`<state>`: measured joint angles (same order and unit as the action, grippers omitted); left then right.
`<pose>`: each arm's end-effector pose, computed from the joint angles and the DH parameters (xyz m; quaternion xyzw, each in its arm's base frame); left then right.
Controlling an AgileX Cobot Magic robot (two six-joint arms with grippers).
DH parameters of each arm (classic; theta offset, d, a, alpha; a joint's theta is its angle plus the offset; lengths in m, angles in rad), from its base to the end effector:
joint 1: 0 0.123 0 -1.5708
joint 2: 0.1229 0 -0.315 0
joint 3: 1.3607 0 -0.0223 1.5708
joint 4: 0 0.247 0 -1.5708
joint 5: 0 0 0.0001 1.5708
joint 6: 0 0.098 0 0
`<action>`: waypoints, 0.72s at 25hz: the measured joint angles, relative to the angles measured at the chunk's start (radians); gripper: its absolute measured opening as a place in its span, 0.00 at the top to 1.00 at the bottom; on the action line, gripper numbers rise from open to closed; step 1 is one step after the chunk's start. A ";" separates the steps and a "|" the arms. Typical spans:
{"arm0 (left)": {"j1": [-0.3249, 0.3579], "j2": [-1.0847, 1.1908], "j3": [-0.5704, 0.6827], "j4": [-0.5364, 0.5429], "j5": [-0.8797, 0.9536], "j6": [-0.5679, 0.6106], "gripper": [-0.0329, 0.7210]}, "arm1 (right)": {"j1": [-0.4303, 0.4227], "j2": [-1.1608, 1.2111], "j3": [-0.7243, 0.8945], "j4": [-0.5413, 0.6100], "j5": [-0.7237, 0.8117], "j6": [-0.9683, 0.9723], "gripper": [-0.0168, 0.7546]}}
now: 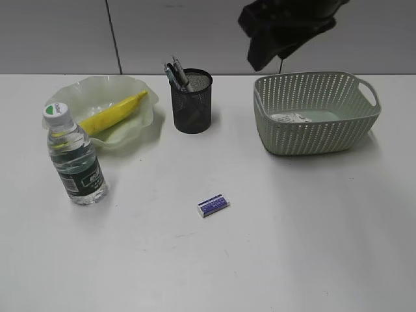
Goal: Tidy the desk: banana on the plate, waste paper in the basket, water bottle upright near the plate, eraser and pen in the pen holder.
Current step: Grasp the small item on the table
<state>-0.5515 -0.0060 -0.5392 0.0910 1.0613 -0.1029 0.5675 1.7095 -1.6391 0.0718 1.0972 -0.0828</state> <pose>-0.0282 0.0265 0.2832 0.1842 0.8201 -0.1305 0.5258 0.3121 0.2064 0.3675 -0.3020 0.9213 0.0922 0.2271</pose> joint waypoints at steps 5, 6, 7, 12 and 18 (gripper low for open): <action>0.000 0.000 0.000 0.000 0.000 0.000 0.55 | 0.000 -0.237 0.208 -0.025 0.024 0.049 0.48; 0.000 0.000 0.000 0.000 0.000 0.000 0.55 | 0.000 -0.293 0.252 -0.027 0.026 0.053 0.48; 0.000 0.000 0.000 0.000 0.000 0.000 0.55 | 0.000 -0.350 0.305 -0.028 0.026 0.057 0.48; 0.000 0.000 0.000 0.000 0.000 0.000 0.55 | 0.000 -0.621 0.572 -0.030 0.028 0.062 0.48; 0.000 0.000 0.000 0.000 0.000 0.000 0.55 | 0.000 -0.969 0.843 -0.059 0.030 0.068 0.48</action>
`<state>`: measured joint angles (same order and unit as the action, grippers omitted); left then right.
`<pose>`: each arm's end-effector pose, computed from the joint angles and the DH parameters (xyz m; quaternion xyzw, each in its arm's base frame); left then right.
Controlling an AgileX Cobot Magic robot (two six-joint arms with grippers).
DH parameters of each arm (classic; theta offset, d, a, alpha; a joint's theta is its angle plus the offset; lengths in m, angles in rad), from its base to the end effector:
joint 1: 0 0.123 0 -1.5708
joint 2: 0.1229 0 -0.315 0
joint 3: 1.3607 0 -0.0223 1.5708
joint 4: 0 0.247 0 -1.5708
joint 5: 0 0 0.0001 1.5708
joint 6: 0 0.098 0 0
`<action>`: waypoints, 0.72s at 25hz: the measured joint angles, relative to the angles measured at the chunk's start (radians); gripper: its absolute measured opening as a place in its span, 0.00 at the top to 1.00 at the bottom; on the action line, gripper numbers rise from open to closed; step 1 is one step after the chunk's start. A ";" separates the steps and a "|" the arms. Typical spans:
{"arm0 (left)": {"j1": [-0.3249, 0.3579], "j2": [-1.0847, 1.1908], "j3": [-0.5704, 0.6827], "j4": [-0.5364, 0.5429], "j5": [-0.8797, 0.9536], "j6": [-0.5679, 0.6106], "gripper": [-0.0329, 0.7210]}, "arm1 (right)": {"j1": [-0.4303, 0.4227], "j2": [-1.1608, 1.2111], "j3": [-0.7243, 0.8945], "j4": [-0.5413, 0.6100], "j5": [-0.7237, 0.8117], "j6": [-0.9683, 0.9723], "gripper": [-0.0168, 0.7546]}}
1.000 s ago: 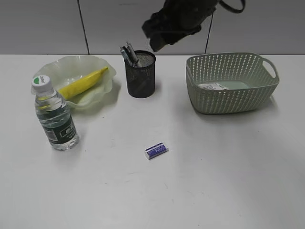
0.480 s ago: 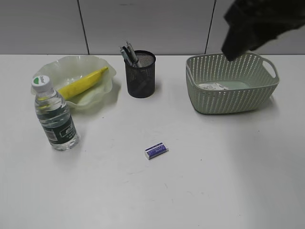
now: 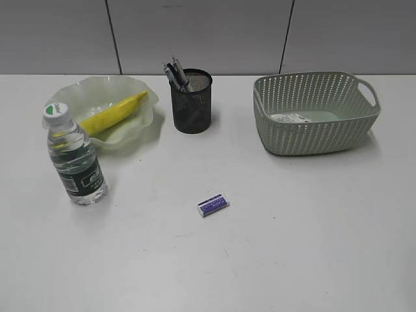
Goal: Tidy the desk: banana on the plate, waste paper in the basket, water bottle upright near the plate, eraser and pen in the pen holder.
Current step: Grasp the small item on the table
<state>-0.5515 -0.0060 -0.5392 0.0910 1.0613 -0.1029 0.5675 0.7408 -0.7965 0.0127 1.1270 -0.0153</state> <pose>-0.0282 0.0265 0.2832 0.1842 0.8201 -0.1305 0.5258 0.0760 0.0498 0.3381 -0.2741 0.9172 0.0849 0.2765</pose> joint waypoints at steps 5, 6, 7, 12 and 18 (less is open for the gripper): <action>0.000 0.000 0.000 0.000 0.000 0.000 0.55 | 0.000 -0.264 0.169 -0.101 -0.002 0.097 0.48; 0.000 0.000 0.000 -0.001 0.000 0.000 0.55 | 0.000 -0.317 0.194 -0.121 -0.007 0.107 0.48; 0.000 0.000 0.000 -0.001 0.000 0.000 0.55 | 0.000 -0.361 0.222 -0.132 -0.017 0.111 0.48; 0.000 0.000 0.000 -0.002 -0.001 0.000 0.55 | 0.000 -0.585 0.282 -0.129 -0.071 0.084 0.48; 0.000 0.115 -0.025 -0.071 -0.077 0.000 0.55 | 0.000 -0.742 0.285 -0.125 -0.084 0.070 0.48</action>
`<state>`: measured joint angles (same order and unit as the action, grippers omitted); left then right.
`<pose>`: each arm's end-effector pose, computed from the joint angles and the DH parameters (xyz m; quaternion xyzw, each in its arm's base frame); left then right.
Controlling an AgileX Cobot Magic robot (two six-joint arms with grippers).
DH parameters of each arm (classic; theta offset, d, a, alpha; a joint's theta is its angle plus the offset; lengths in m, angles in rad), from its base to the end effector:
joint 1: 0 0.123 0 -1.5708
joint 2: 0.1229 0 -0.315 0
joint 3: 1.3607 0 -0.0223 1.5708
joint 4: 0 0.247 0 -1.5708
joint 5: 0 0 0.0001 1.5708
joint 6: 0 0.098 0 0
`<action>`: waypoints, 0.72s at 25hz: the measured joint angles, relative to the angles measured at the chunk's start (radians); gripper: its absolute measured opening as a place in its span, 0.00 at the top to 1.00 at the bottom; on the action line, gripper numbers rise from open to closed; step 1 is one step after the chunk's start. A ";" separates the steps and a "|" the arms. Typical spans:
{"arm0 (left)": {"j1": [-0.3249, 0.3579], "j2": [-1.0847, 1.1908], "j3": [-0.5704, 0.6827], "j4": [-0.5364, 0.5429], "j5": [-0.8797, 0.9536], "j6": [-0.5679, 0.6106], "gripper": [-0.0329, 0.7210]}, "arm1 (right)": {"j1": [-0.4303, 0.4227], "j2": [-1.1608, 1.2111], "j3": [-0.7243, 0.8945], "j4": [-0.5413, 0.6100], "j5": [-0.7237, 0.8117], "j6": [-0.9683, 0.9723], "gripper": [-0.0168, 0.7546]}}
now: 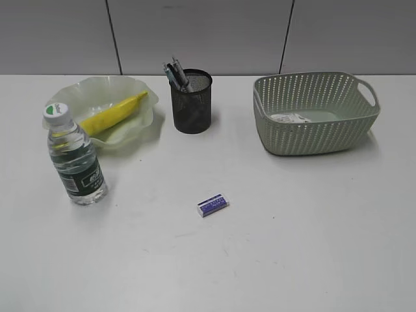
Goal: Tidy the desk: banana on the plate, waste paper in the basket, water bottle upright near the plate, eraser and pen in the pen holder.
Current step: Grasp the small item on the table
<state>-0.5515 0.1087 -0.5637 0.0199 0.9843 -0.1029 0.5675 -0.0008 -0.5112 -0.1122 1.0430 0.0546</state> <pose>-0.0145 0.0108 0.2999 0.1881 0.8237 -0.1625 0.5097 -0.0228 -0.0258 0.2774 -0.2122 0.8170 0.1099 0.5249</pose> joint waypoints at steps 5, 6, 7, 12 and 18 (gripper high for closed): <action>0.000 0.330 -0.040 -0.100 -0.213 0.057 0.55 | 0.000 -0.006 0.001 0.005 -0.002 -0.012 0.48; -0.003 0.419 -0.052 -0.125 -0.260 0.093 0.55 | 0.000 -0.006 0.002 0.005 -0.002 -0.012 0.48; -0.005 0.512 -0.069 -0.155 -0.303 0.134 0.55 | 0.000 -0.006 0.002 0.005 -0.002 -0.012 0.48; -0.050 0.971 -0.225 -0.228 -0.402 0.294 0.55 | 0.000 -0.006 0.002 0.008 -0.003 -0.013 0.48; -0.159 1.413 -0.519 -0.143 -0.391 0.328 0.53 | 0.000 -0.006 0.002 0.008 -0.003 -0.015 0.50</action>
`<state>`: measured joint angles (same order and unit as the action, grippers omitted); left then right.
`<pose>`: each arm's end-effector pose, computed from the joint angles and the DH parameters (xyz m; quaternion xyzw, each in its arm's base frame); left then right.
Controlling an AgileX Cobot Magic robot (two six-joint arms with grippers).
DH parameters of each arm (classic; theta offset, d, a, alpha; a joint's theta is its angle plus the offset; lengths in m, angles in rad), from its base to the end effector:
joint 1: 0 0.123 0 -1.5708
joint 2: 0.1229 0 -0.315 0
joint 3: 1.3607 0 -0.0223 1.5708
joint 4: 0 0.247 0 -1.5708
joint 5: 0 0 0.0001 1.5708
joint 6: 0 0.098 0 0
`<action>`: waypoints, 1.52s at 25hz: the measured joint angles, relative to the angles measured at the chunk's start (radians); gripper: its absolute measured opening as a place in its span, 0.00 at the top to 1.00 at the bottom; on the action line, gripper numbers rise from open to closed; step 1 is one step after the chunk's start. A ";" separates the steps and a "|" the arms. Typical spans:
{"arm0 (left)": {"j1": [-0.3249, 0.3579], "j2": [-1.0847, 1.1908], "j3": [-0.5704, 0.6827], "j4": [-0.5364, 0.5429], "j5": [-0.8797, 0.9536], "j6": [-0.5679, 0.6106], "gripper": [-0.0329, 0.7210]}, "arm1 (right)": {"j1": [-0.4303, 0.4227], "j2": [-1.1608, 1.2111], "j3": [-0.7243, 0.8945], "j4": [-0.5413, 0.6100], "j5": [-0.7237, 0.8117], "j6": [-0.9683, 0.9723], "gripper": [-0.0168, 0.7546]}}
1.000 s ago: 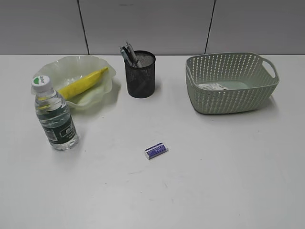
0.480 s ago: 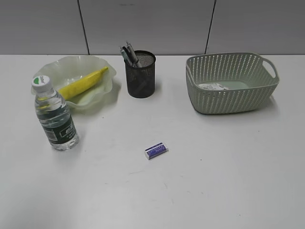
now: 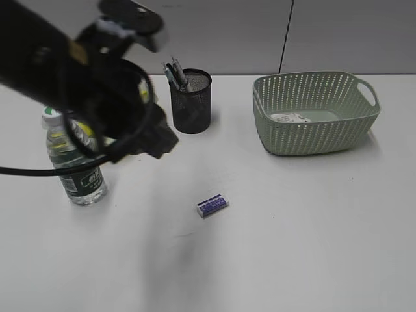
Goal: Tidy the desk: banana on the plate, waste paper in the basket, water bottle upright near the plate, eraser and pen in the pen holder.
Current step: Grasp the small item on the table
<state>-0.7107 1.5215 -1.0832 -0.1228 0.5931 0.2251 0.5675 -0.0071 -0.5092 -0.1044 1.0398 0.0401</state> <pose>0.2384 -0.2140 0.2941 0.3945 0.8645 -0.1209 0.2870 -0.0236 -0.0255 0.2768 -0.2177 0.8136 0.1108 0.5276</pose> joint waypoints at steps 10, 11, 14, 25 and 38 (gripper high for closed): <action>-0.025 0.480 -0.403 0.022 0.187 0.003 0.41 | 0.000 0.000 0.000 0.000 0.000 -0.001 0.50; -0.025 0.517 -0.429 0.023 0.213 0.003 0.41 | 0.000 0.000 0.000 0.000 0.000 -0.001 0.50; -0.029 0.600 -0.503 0.032 0.266 0.003 0.41 | 0.000 0.000 0.000 0.000 0.000 -0.001 0.50; -0.059 0.730 -0.570 0.069 0.332 0.003 0.40 | 0.000 0.000 0.000 0.000 0.000 -0.001 0.50; -0.062 0.751 -0.582 0.102 0.335 0.004 0.72 | 0.000 -0.001 0.000 0.001 0.000 -0.001 0.50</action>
<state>-0.7729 2.2723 -1.6653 -0.0205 0.9283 0.2294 0.5675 -0.0084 -0.5092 -0.1037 1.0398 0.0392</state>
